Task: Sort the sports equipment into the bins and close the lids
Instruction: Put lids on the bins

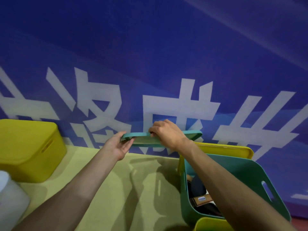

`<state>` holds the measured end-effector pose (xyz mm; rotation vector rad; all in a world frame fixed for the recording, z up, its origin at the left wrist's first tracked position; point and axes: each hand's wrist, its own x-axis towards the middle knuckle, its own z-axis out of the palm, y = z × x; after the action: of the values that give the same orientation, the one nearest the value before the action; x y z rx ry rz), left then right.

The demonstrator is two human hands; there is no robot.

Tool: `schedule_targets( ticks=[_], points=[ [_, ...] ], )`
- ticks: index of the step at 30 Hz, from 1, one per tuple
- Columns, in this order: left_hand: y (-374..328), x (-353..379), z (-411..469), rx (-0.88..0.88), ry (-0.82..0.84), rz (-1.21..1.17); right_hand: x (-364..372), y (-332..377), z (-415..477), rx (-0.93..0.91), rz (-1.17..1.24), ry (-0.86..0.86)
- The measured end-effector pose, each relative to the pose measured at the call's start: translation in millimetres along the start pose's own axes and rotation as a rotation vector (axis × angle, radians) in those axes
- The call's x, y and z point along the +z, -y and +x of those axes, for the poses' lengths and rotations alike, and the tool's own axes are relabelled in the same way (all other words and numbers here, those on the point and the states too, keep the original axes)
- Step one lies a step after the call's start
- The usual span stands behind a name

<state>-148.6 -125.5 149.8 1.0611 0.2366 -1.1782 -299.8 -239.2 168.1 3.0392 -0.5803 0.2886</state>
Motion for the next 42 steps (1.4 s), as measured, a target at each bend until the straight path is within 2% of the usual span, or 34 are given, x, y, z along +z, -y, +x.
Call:
schedule_targets(
  ticks=[4, 7, 13, 18, 21, 24, 28, 33, 38, 42],
  points=[
    [-18, -41, -2, 0.049, -0.073, 0.064, 2, 33, 14, 0.044, 0.064, 0.105],
    [-32, -71, -2, 0.107, -0.115, 0.054, 7, 51, 17, 0.153, 0.164, 0.145],
    [-38, -117, -14, 0.147, -0.122, 0.000, 27, 60, -2, 0.547, 0.373, 0.109],
    [-28, -148, -33, 0.196, -0.128, -0.019, 37, 60, -20, 0.801, 0.510, 0.036],
    [-22, -156, -48, 0.247, -0.067, -0.038, 36, 58, -28, 0.878, 0.403, 0.031],
    [-16, -155, -64, 0.314, -0.027, -0.051, 31, 49, -40, 0.878, 0.511, -0.023],
    [8, -138, -78, 0.353, 0.001, -0.023, 14, 24, -74, 0.969, 0.678, -0.119],
    [68, -99, -86, 0.343, 0.028, 0.126, 5, -20, -144, 0.968, 0.674, -0.182],
    [142, -63, -98, 0.351, 0.060, 0.520, -16, -64, -227, 0.952, 0.613, -0.242],
    [190, -43, -93, 0.387, 0.027, 0.780, -20, -92, -287, 0.984, 0.624, -0.208]
  ],
)
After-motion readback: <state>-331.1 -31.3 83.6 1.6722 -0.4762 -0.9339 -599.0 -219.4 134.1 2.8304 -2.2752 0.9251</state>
